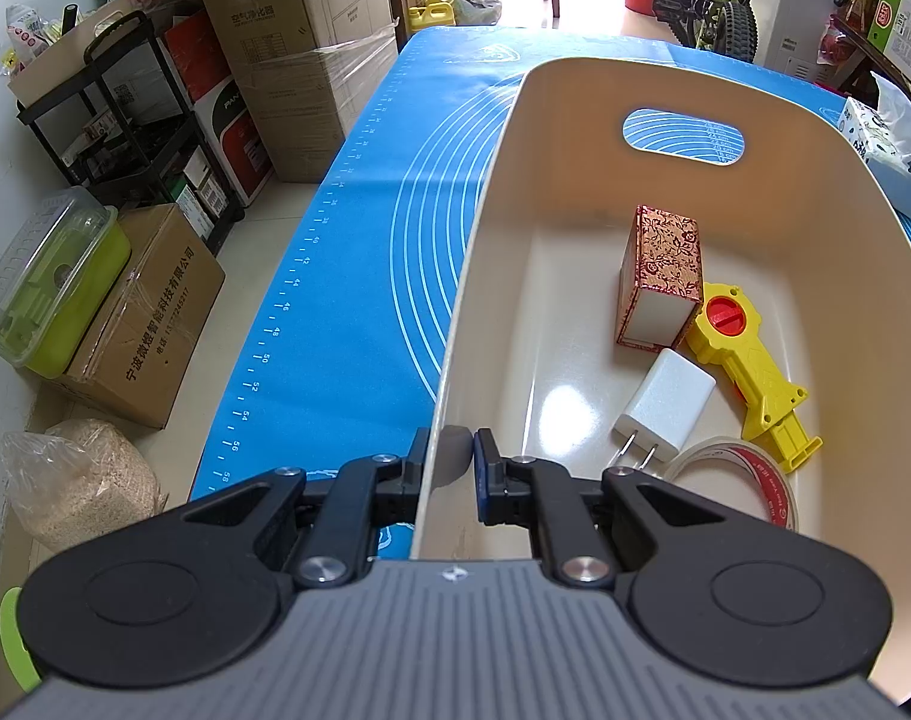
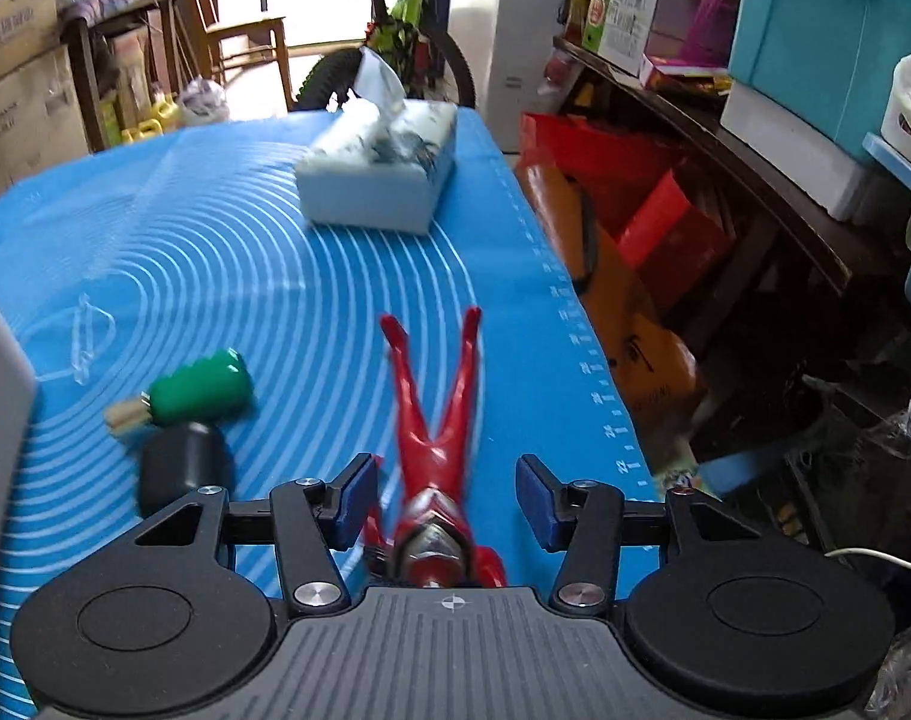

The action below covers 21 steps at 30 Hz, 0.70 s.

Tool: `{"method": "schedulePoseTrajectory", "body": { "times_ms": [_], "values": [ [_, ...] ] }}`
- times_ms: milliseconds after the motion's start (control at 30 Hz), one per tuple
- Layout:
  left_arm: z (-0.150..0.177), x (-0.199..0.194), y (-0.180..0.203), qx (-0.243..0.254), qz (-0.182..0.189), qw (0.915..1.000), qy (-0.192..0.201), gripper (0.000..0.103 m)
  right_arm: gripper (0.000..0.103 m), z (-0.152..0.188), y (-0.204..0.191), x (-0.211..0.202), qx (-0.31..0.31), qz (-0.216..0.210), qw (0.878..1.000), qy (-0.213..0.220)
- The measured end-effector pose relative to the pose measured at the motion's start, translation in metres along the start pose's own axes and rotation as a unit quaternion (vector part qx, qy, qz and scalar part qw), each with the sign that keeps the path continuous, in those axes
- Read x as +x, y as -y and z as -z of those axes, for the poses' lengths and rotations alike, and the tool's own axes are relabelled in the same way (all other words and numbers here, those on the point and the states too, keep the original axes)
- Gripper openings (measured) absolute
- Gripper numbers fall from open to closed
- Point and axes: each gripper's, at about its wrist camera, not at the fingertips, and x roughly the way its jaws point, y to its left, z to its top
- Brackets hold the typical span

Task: Organize rigid objects
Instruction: 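Grasp the red toy figure with the right gripper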

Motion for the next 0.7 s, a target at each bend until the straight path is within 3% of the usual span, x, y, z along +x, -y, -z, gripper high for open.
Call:
{"method": "schedulePoseTrajectory", "body": {
  "times_ms": [267,300,367,400,700],
  "values": [
    [0.000,0.000,0.000,0.000,0.000,1.0000,0.000,0.016,0.056,0.007,0.001,0.012,-0.012,-0.003,1.000,0.011],
    [0.000,0.000,0.000,0.000,0.000,1.0000,0.000,0.016,0.053,0.008,0.000,0.012,-0.016,-0.004,1.000,0.013],
    [0.000,0.000,0.000,0.000,-0.001,1.0000,0.000,0.016,0.036,0.009,-0.001,0.011,-0.023,-0.022,0.999,0.017],
    [0.000,0.000,0.000,0.000,0.000,1.0000,0.000,0.016,0.034,0.010,-0.004,0.009,-0.029,-0.024,0.999,0.017],
    [0.000,0.000,0.000,0.000,0.000,1.0000,0.000,0.016,0.034,0.010,-0.011,-0.007,-0.037,-0.029,0.998,0.037]
  ]
}}
